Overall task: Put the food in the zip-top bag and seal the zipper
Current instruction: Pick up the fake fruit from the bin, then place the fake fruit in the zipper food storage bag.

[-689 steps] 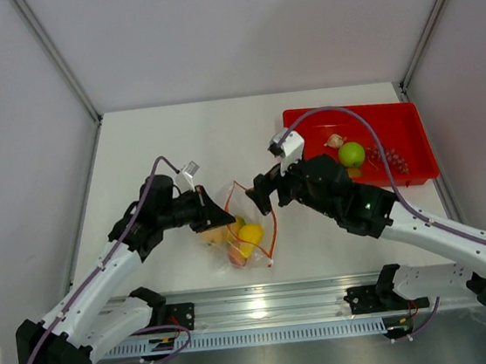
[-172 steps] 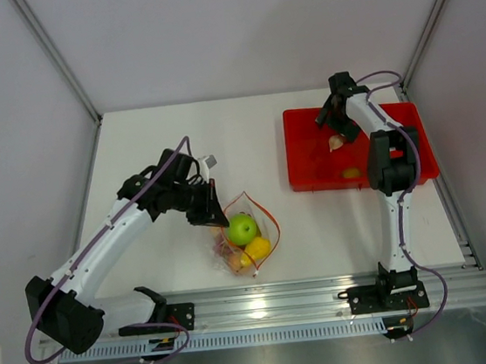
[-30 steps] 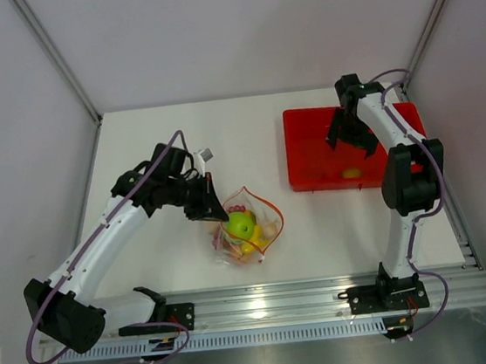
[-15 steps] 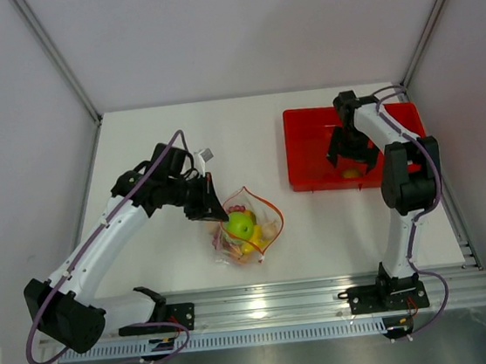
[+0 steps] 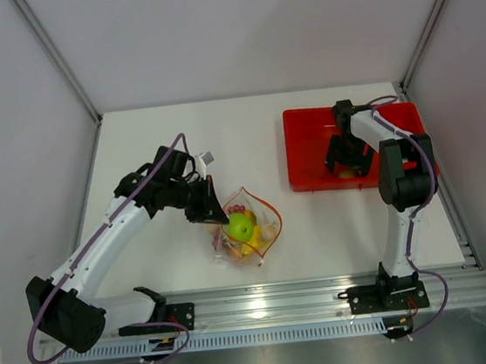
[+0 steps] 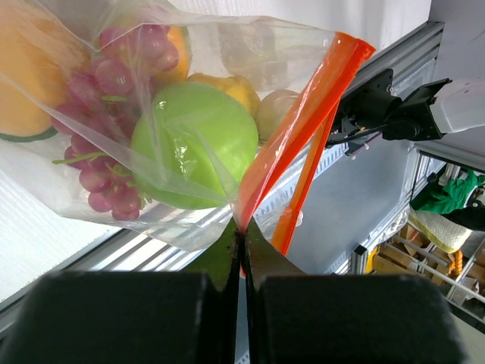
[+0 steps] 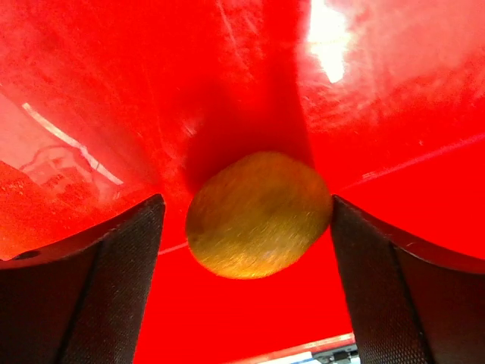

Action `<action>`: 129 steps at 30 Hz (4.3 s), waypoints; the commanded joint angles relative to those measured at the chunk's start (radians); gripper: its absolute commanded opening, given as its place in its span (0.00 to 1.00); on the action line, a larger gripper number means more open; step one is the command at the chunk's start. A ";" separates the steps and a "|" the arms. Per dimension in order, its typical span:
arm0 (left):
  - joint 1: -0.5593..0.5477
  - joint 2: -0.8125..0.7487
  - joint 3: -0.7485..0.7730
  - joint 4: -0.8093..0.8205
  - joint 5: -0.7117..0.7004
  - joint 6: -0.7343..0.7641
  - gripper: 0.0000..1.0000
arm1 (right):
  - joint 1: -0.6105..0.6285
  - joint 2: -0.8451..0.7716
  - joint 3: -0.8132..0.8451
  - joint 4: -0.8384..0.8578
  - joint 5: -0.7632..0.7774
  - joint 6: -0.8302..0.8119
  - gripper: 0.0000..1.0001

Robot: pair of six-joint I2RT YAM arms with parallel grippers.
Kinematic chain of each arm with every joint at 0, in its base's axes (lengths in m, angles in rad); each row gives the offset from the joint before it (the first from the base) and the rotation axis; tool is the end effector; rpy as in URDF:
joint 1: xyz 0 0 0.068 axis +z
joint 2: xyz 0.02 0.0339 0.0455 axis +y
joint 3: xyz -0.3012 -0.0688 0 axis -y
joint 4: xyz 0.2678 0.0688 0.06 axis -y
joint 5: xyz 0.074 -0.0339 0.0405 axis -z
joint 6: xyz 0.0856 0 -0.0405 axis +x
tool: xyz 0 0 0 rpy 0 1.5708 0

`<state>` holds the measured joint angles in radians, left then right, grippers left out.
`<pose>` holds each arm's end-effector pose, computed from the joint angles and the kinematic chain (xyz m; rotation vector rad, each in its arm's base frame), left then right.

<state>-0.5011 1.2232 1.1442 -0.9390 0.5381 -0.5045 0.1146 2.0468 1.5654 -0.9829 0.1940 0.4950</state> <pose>0.2127 -0.1665 0.3098 0.2089 2.7304 -1.0328 0.4390 0.0339 0.1533 0.5773 2.9170 -0.2284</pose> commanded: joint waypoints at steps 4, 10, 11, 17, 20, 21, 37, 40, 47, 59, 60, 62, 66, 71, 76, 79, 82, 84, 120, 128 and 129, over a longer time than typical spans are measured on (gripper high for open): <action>0.009 -0.016 -0.017 0.037 0.016 -0.031 0.01 | 0.002 0.015 0.002 0.049 -0.042 -0.021 0.75; 0.009 -0.017 -0.024 0.052 0.016 -0.051 0.01 | -0.006 0.000 0.008 0.078 -0.137 -0.059 0.58; 0.009 -0.016 -0.024 0.054 0.016 -0.052 0.01 | -0.007 -0.008 0.013 0.079 -0.152 -0.067 0.55; 0.009 -0.008 -0.014 0.065 0.019 -0.065 0.00 | -0.010 -0.082 0.008 0.134 -0.234 -0.092 0.27; 0.009 0.002 0.011 0.060 0.025 -0.066 0.01 | -0.009 -0.138 0.016 0.154 -0.274 -0.099 0.22; 0.009 0.015 0.018 0.059 0.029 -0.065 0.01 | -0.009 -0.145 0.022 0.156 -0.287 -0.102 0.21; 0.010 0.121 0.140 0.063 0.137 -0.112 0.01 | 0.175 -0.398 0.007 0.202 -0.593 -0.228 0.06; 0.010 0.142 0.155 0.080 0.163 -0.135 0.01 | 0.212 -0.438 -0.024 0.228 -0.668 -0.240 0.04; 0.010 0.188 0.232 0.045 0.174 -0.138 0.01 | 0.286 -0.588 -0.145 0.339 -0.801 -0.292 0.04; 0.010 0.259 0.341 -0.014 0.172 -0.123 0.01 | 0.368 -0.700 -0.238 0.429 -0.988 -0.349 0.11; 0.010 0.262 0.344 -0.014 0.172 -0.124 0.01 | 0.373 -0.694 -0.238 0.418 -0.998 -0.351 0.12; 0.010 0.265 0.347 -0.009 0.178 -0.131 0.01 | 0.381 -0.679 -0.240 0.414 -1.008 -0.355 0.12; 0.010 0.263 0.351 -0.009 0.184 -0.134 0.01 | 0.422 -0.656 -0.229 0.405 -1.010 -0.381 0.13; 0.010 0.259 0.350 -0.011 0.184 -0.138 0.01 | 0.468 -0.610 -0.215 0.389 -1.005 -0.403 0.16; 0.010 0.251 0.351 -0.014 0.187 -0.138 0.01 | 0.493 -0.553 -0.186 0.379 -0.970 -0.411 0.18; 0.010 0.245 0.336 -0.017 0.186 -0.135 0.01 | 0.496 -0.522 -0.162 0.357 -0.920 -0.424 0.23; 0.010 0.240 0.327 -0.014 0.191 -0.135 0.01 | 0.496 -0.494 -0.139 0.340 -0.878 -0.435 0.41; 0.010 0.237 0.319 -0.004 0.195 -0.137 0.00 | 0.496 -0.481 -0.125 0.334 -0.881 -0.428 0.70; 0.015 0.282 0.344 0.080 0.217 -0.167 0.01 | 0.502 -0.758 -0.128 0.064 -0.518 -0.294 0.84; 0.018 0.305 0.377 0.112 0.227 -0.212 0.01 | 0.502 -0.797 -0.191 0.053 -0.565 -0.227 0.73; 0.018 0.306 0.382 0.115 0.232 -0.215 0.01 | 0.502 -0.798 -0.209 0.061 -0.574 -0.214 0.72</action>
<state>-0.4900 1.5265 1.4635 -0.8772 0.7139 -0.6785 0.6197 1.2659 1.3876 -0.9207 -0.3477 0.2329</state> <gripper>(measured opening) 0.005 0.729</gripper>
